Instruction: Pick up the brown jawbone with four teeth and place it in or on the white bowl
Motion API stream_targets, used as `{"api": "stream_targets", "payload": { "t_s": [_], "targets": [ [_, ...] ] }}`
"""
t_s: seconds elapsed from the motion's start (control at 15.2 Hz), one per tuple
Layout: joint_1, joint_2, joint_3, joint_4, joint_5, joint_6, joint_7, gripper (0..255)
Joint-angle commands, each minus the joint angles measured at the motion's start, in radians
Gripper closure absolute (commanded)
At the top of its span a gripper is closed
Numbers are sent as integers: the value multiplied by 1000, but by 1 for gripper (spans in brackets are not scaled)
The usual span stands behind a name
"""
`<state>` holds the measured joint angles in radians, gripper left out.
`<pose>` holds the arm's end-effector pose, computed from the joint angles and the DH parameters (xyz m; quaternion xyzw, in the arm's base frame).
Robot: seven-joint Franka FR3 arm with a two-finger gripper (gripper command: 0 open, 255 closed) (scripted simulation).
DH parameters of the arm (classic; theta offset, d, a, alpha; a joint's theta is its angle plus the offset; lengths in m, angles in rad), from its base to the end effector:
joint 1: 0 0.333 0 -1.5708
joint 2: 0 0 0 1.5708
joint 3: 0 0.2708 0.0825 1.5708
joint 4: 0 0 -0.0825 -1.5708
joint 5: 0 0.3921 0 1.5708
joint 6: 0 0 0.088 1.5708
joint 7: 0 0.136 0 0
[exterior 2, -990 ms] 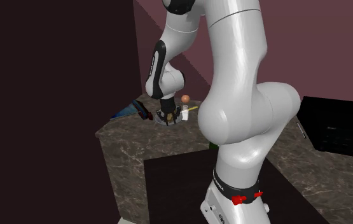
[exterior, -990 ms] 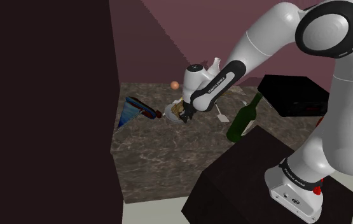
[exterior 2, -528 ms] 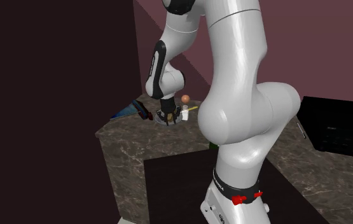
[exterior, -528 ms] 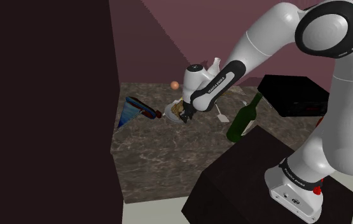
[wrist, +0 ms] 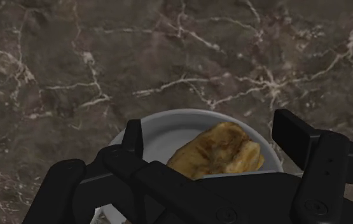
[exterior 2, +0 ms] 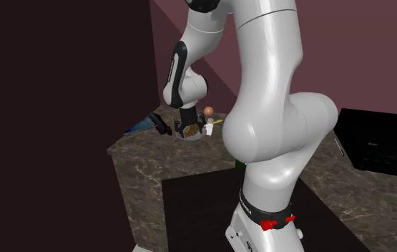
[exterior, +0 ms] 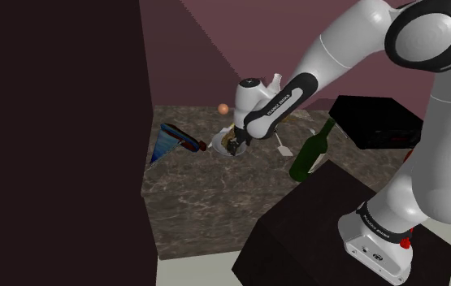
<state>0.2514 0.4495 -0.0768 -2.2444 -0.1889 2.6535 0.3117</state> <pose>0.5110 0.0884 0.0844 0.9978 0.0193 -0.0058 0.0625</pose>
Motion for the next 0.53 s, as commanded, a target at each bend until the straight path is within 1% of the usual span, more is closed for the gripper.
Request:
{"api": "stream_targets", "payload": {
  "t_s": [0.0, 0.07, 0.46],
  "targets": [
    [5, -55, 5, -6, 5, -50, -1, 0],
    [6, -78, 7, -8, 8, -72, -2, 0],
    [6, -78, 7, -8, 8, -72, -2, 0]
  ]
}}
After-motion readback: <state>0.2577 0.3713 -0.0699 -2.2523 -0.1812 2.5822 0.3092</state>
